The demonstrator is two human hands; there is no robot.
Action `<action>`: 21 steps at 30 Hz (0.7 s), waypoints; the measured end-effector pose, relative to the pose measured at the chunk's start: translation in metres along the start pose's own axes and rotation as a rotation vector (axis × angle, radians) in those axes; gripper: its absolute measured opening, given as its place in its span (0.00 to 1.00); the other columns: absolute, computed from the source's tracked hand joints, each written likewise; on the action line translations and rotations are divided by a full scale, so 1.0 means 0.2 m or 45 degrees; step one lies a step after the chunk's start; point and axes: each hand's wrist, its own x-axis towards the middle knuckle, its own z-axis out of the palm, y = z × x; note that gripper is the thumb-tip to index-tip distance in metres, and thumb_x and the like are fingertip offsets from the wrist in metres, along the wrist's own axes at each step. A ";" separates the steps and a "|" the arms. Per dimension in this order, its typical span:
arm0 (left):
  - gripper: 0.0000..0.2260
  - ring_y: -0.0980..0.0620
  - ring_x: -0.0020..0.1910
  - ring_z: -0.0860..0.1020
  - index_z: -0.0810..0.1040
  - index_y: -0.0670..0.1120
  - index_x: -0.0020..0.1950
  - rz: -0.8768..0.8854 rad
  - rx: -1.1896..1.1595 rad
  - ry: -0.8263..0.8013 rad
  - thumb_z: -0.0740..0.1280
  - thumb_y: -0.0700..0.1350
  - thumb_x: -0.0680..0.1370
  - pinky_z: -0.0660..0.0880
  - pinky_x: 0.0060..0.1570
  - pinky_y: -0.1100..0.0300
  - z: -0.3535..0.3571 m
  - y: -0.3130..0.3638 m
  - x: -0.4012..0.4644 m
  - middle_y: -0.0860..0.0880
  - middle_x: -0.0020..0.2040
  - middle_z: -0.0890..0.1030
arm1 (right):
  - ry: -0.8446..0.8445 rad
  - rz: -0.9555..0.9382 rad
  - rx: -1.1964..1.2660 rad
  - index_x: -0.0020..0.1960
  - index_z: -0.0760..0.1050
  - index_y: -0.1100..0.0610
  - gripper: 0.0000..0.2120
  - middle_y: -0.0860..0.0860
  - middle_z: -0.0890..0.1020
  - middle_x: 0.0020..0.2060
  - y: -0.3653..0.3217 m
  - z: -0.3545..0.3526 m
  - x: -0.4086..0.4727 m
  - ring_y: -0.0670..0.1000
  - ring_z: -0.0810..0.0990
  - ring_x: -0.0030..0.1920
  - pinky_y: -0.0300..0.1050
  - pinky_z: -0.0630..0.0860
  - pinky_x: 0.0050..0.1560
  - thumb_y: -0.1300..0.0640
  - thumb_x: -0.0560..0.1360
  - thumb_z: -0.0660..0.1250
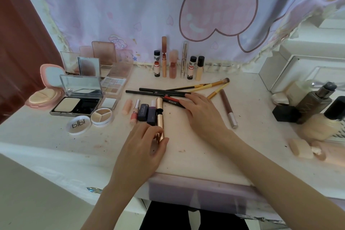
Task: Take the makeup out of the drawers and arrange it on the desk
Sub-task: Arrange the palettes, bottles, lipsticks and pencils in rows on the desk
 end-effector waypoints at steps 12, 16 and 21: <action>0.13 0.45 0.47 0.76 0.78 0.42 0.48 0.045 0.141 0.029 0.64 0.51 0.75 0.71 0.52 0.56 0.00 0.05 0.03 0.45 0.45 0.77 | 0.153 0.406 0.184 0.59 0.76 0.58 0.13 0.55 0.75 0.57 0.25 -0.14 -0.05 0.54 0.70 0.57 0.48 0.68 0.58 0.57 0.78 0.61; 0.13 0.48 0.49 0.76 0.79 0.43 0.51 0.129 0.100 -0.003 0.60 0.49 0.75 0.70 0.52 0.58 0.02 0.15 0.13 0.46 0.48 0.78 | 0.090 0.487 0.183 0.62 0.73 0.58 0.15 0.54 0.72 0.57 0.32 -0.14 -0.08 0.52 0.69 0.56 0.43 0.68 0.55 0.56 0.77 0.62; 0.14 0.50 0.56 0.71 0.73 0.44 0.63 0.154 0.100 -0.237 0.60 0.42 0.79 0.67 0.56 0.60 0.14 0.19 0.47 0.47 0.58 0.74 | 0.070 0.566 0.256 0.64 0.73 0.59 0.15 0.53 0.71 0.56 0.38 -0.15 -0.10 0.51 0.71 0.52 0.40 0.68 0.51 0.57 0.79 0.58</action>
